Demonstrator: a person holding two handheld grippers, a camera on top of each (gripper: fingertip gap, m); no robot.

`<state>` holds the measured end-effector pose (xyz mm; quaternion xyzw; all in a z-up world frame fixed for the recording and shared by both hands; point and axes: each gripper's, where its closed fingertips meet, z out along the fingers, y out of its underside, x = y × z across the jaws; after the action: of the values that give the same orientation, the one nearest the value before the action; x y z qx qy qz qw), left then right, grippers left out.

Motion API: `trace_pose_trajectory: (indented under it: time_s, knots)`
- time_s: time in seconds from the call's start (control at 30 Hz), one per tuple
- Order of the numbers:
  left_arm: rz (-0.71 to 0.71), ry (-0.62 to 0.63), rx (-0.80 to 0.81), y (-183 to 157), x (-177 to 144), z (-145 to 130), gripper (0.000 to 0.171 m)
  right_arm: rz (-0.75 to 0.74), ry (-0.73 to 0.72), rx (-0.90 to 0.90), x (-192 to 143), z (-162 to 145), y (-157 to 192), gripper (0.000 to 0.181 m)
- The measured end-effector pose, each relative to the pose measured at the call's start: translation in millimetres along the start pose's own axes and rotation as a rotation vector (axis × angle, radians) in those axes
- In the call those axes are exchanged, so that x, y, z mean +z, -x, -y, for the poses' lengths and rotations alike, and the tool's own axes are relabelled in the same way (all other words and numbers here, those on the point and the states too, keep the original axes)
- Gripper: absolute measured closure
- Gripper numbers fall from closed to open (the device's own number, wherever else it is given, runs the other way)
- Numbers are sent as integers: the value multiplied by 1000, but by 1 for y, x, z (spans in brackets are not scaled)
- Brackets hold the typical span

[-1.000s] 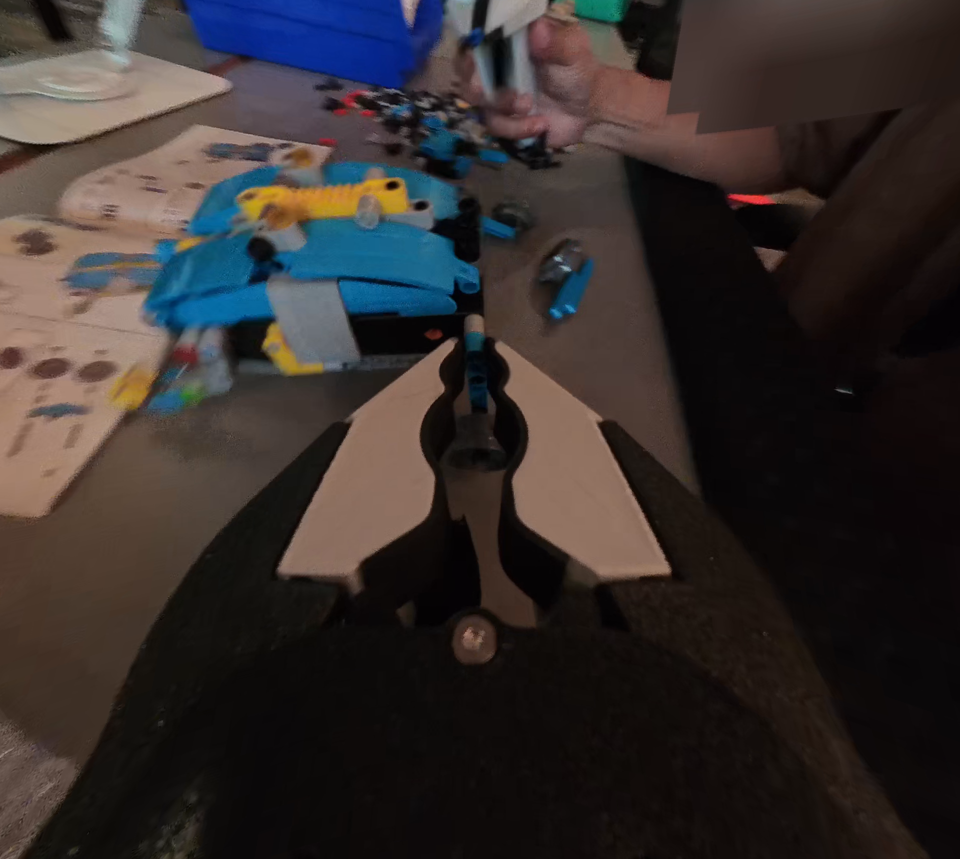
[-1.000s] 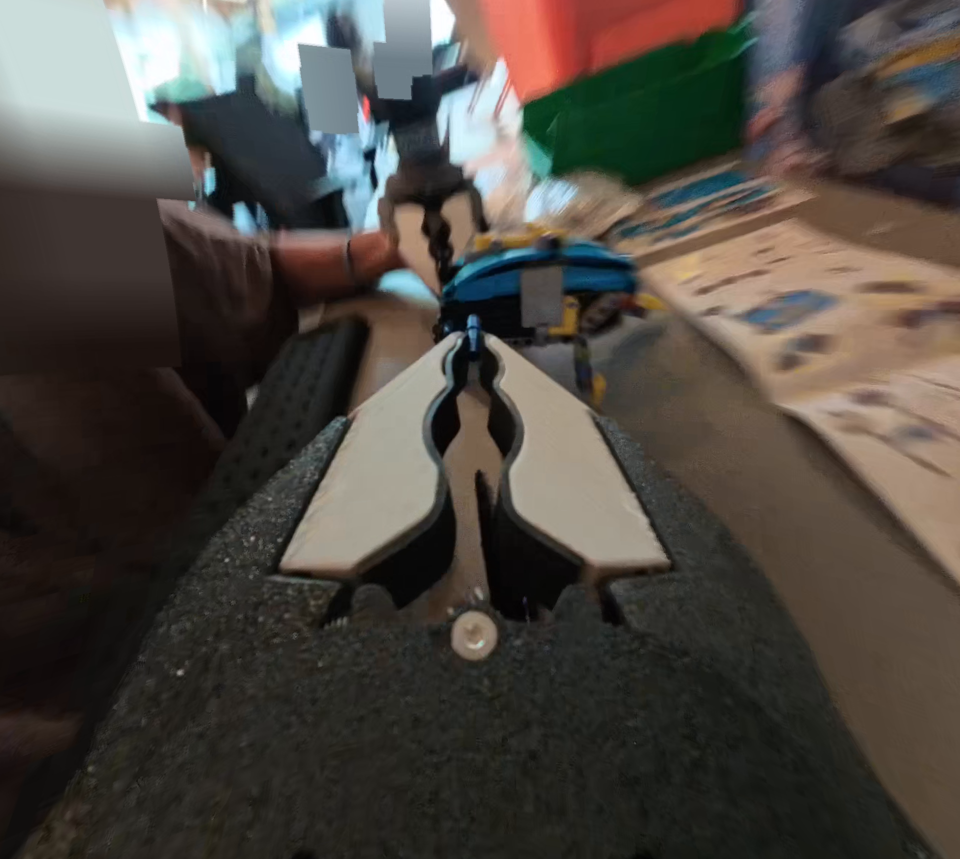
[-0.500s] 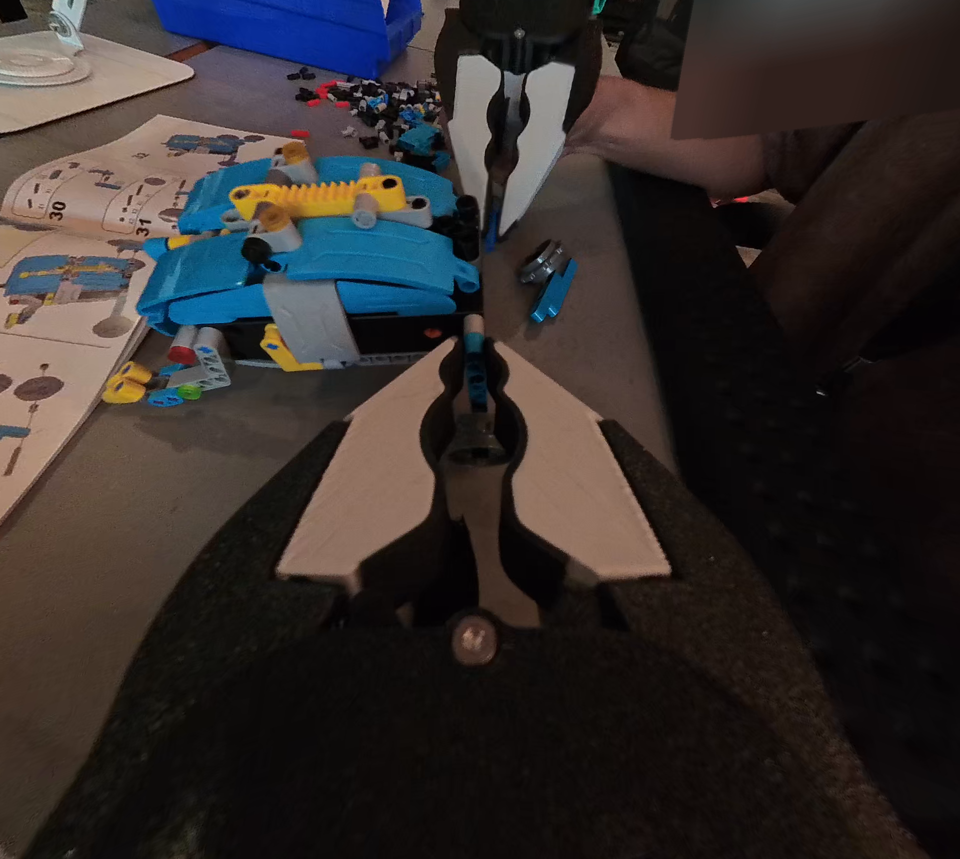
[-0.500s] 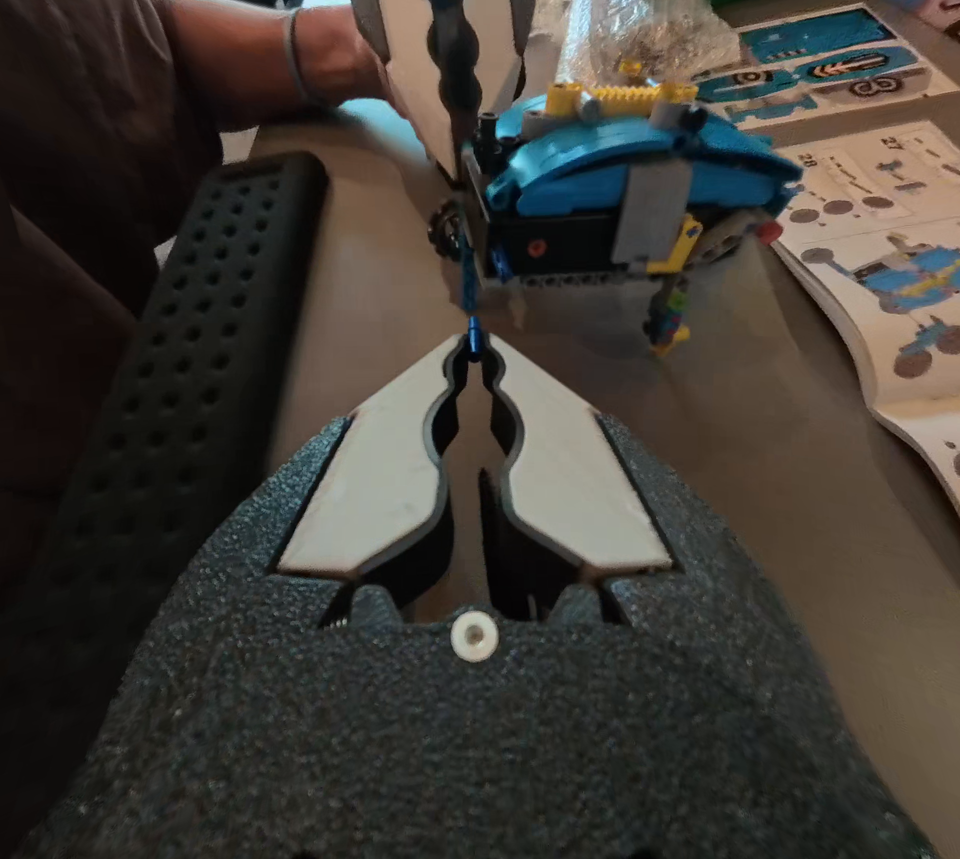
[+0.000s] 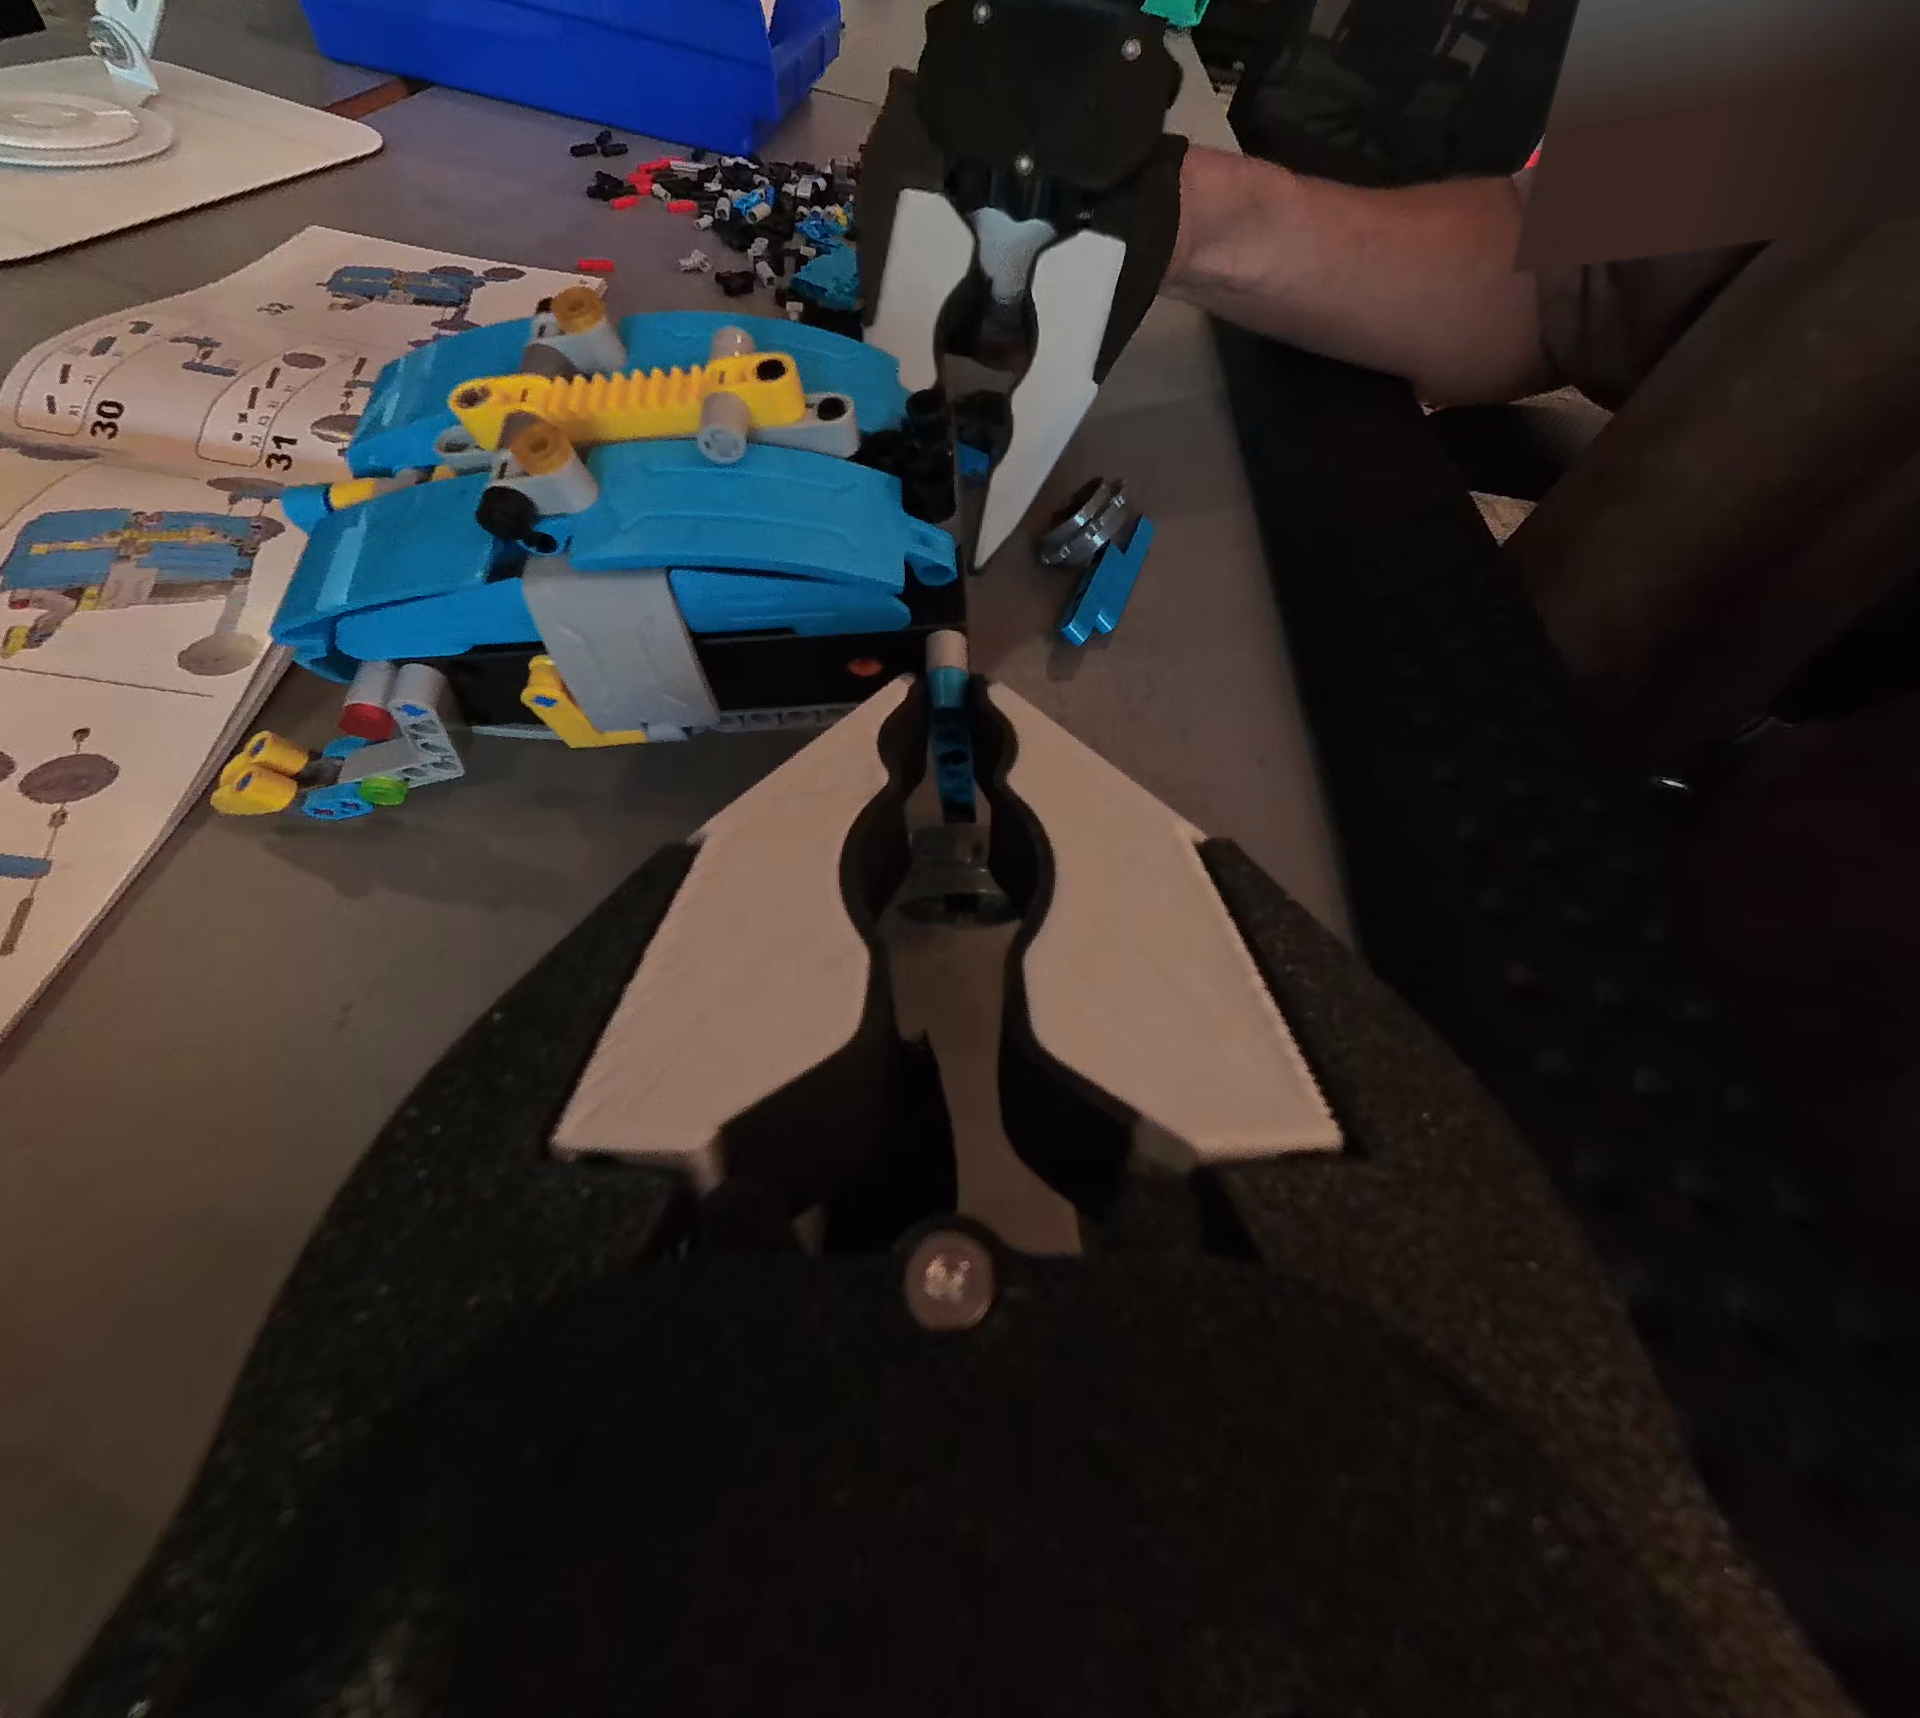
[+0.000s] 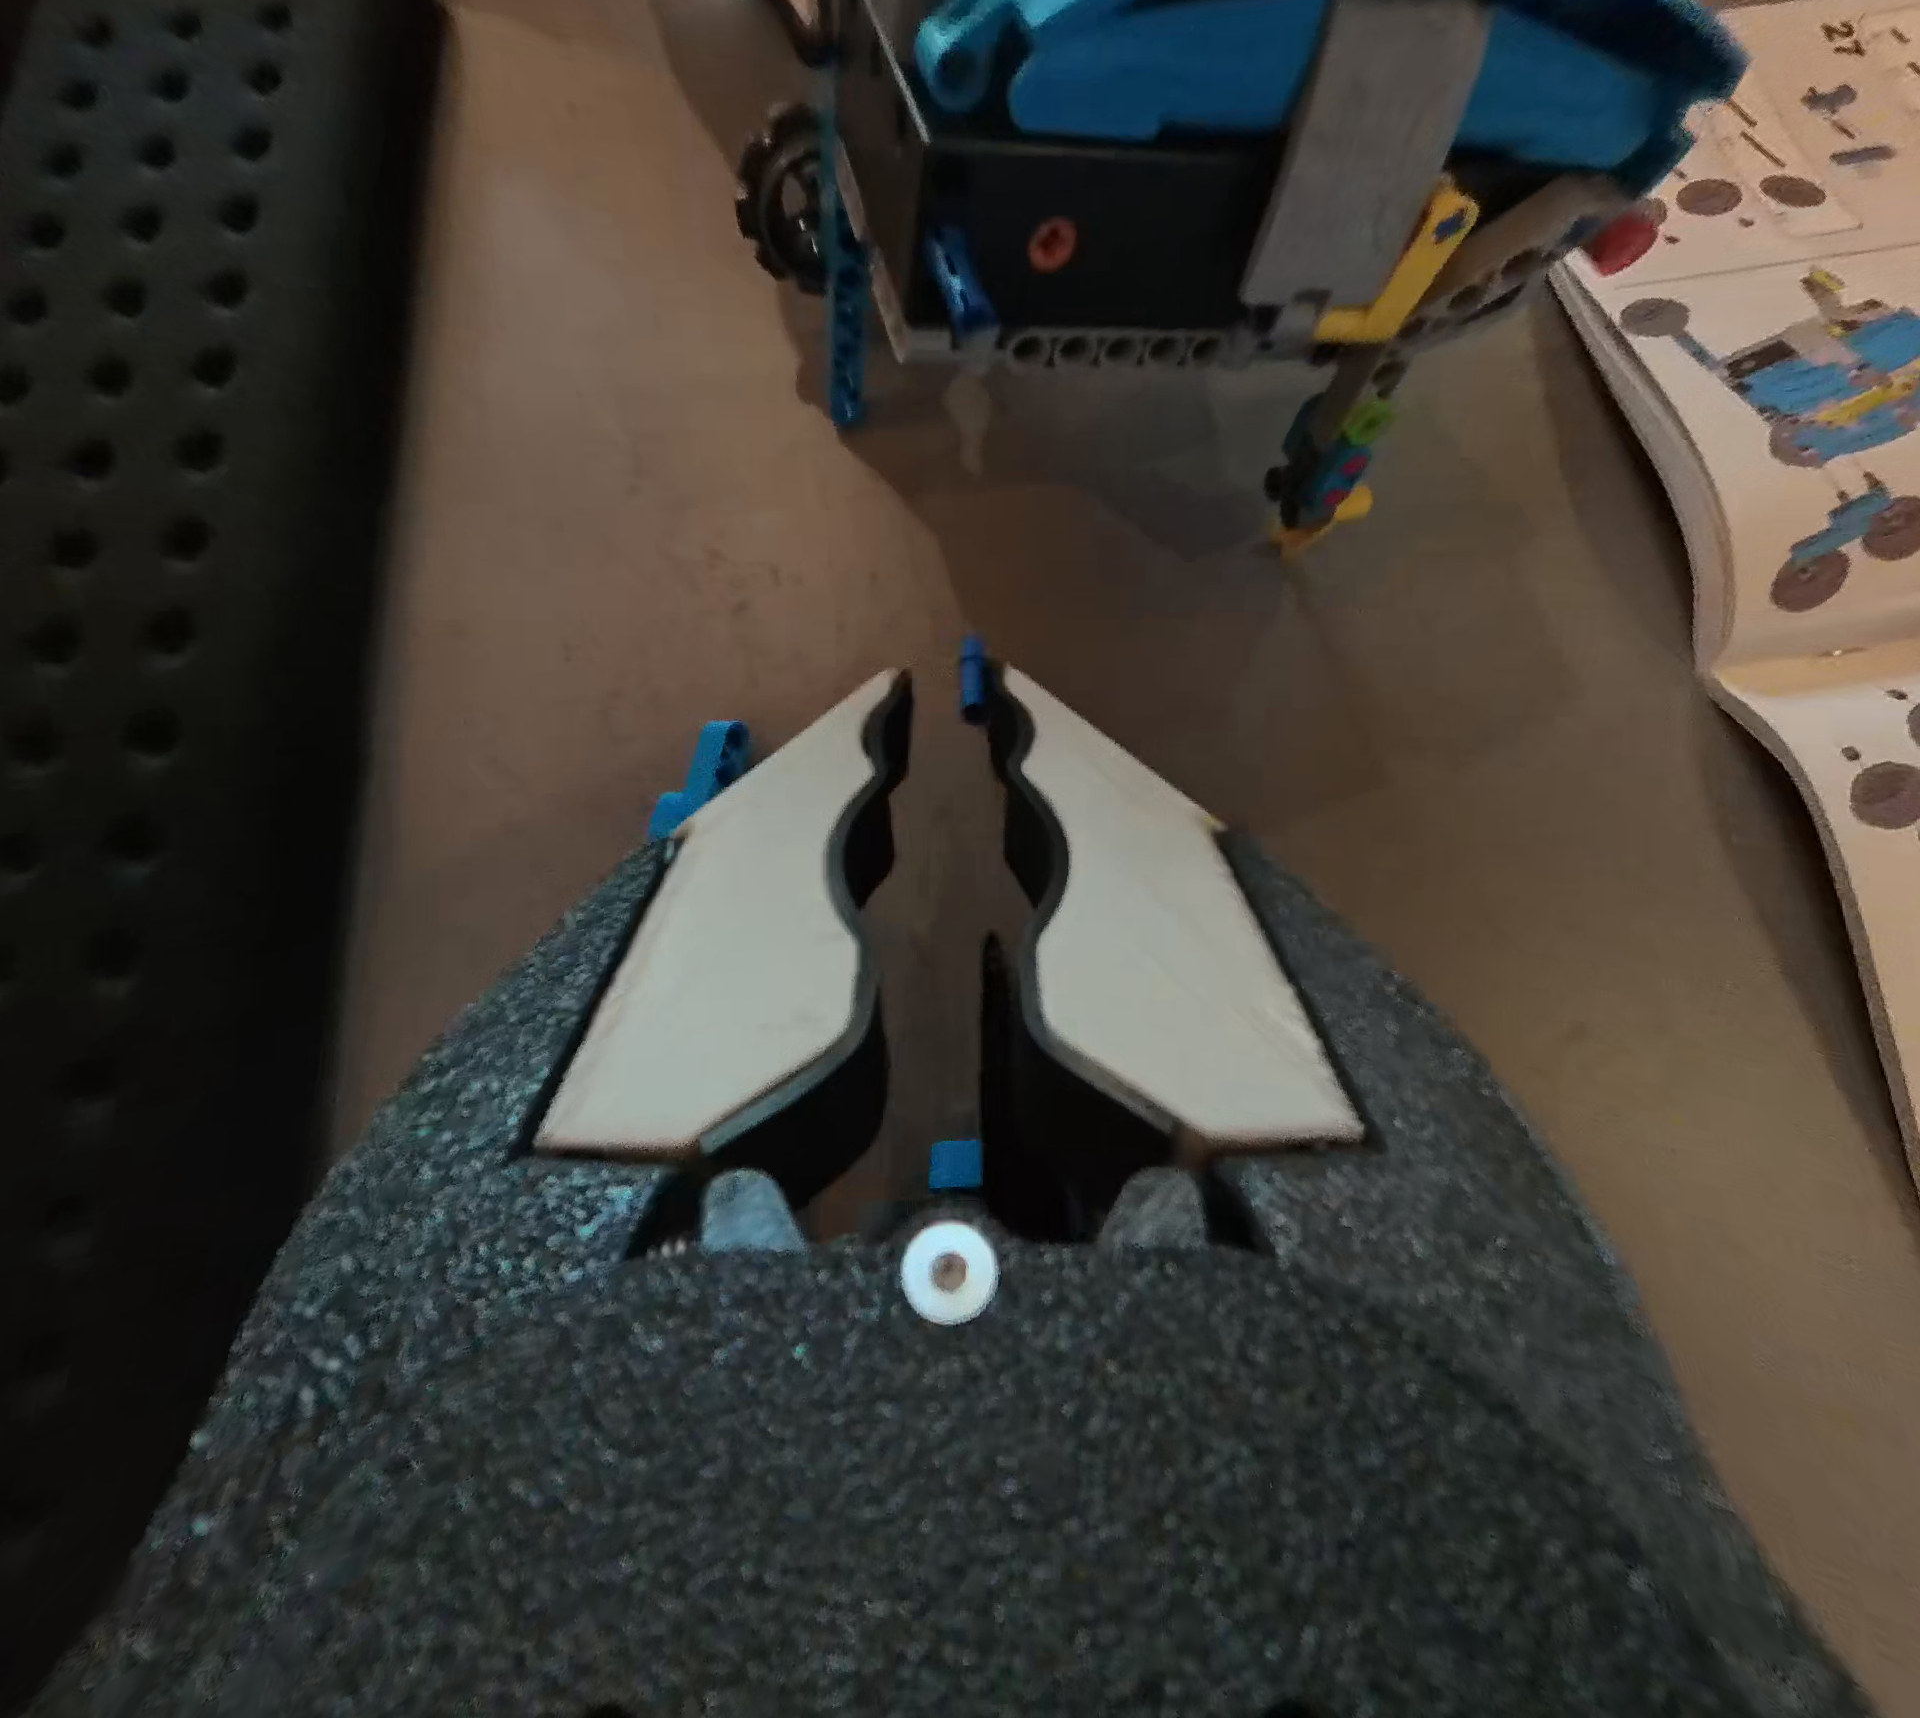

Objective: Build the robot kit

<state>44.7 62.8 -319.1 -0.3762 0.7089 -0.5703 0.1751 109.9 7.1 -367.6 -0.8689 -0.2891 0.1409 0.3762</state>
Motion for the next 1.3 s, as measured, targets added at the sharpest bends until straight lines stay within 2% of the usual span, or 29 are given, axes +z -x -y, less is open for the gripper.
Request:
trace_pose_trajectory:
  time_s: [0.03,0.17,0.27,0.4,0.73,0.8,0.87,1.1,1.2,1.3]
  knots:
    - [-1,0,0,0,0,0,166,-3,-3,5,0,0,-1,160]
    - [-2,-1,2,-1,1,0,166,92,-280,83,-17,50,5,155]
    - [-5,-1,-1,-1,1,0,166,152,-352,127,-18,67,6,156]
    - [-12,1,-1,-2,1,0,166,143,-363,123,-14,69,3,175]
    - [-33,13,43,-9,-1,-3,165,230,-354,115,-20,59,12,177]
    - [-1,2,19,4,-18,-5,166,165,-430,193,-54,50,-18,177]
    - [32,-1,33,9,-16,-3,165,127,-469,219,-77,41,-30,177]
    - [-20,11,-7,3,-12,-5,165,196,-384,160,-30,63,0,177]
    - [-22,10,-10,3,-11,-5,165,201,-326,155,-8,60,7,177]
    - [-28,9,-19,3,-11,-5,165,200,-352,173,-9,64,5,177]
